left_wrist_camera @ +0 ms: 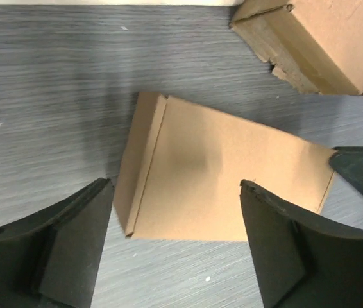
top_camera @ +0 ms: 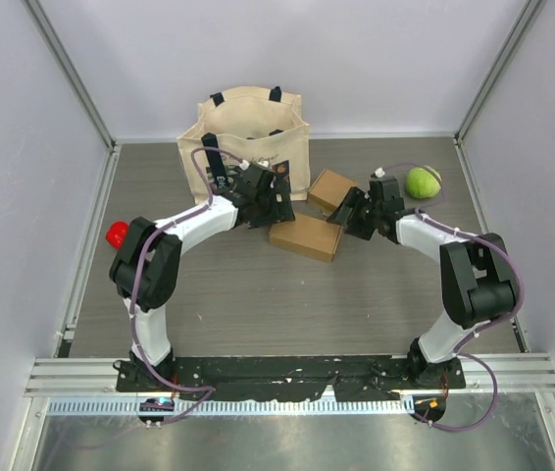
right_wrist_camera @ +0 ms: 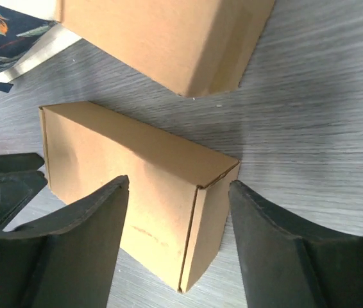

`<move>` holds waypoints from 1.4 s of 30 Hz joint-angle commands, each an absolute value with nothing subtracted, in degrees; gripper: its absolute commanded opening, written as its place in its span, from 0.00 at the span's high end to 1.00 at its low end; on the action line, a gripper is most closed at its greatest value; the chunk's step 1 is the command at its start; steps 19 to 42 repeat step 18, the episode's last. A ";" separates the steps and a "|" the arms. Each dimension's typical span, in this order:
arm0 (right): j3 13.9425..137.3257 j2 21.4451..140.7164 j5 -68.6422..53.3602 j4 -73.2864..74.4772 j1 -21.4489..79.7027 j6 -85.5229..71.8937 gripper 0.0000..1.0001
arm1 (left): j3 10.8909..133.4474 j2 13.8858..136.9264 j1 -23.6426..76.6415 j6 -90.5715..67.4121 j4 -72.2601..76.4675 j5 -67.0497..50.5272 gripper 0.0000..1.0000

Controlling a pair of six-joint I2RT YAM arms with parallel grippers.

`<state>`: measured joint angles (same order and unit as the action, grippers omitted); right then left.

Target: Fold the paper box

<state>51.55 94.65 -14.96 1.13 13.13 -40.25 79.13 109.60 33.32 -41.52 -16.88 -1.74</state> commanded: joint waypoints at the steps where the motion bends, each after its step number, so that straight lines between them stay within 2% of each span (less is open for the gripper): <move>1: 58.35 87.03 -2.60 12.98 13.45 -31.39 0.24 | 79.02 99.07 33.40 -35.34 -22.58 7.71 0.06; 4: 60.46 78.42 2.17 20.63 13.54 -26.21 0.18 | 79.80 90.73 33.14 -31.04 -28.29 13.33 0.00; 7: 63.71 70.59 5.79 28.98 13.45 -21.46 0.17 | 81.47 81.94 32.78 -25.77 -34.62 15.82 0.00; 11: 68.99 61.10 8.96 37.69 13.54 -17.85 0.17 | 81.83 68.41 32.61 -23.38 -35.16 11.27 0.00; 14: 70.23 52.14 5.48 37.54 13.54 -15.56 0.16 | 80.42 59.26 32.61 -24.17 -31.13 6.00 0.00; 18: 68.38 36.77 0.88 28.40 13.45 -14.06 0.16 | 82.51 51.96 32.70 -22.94 -29.88 1.94 0.00; 42: 68.38 36.77 0.88 28.40 13.45 -14.06 0.16 | 82.51 51.96 32.70 -22.94 -29.88 1.94 0.00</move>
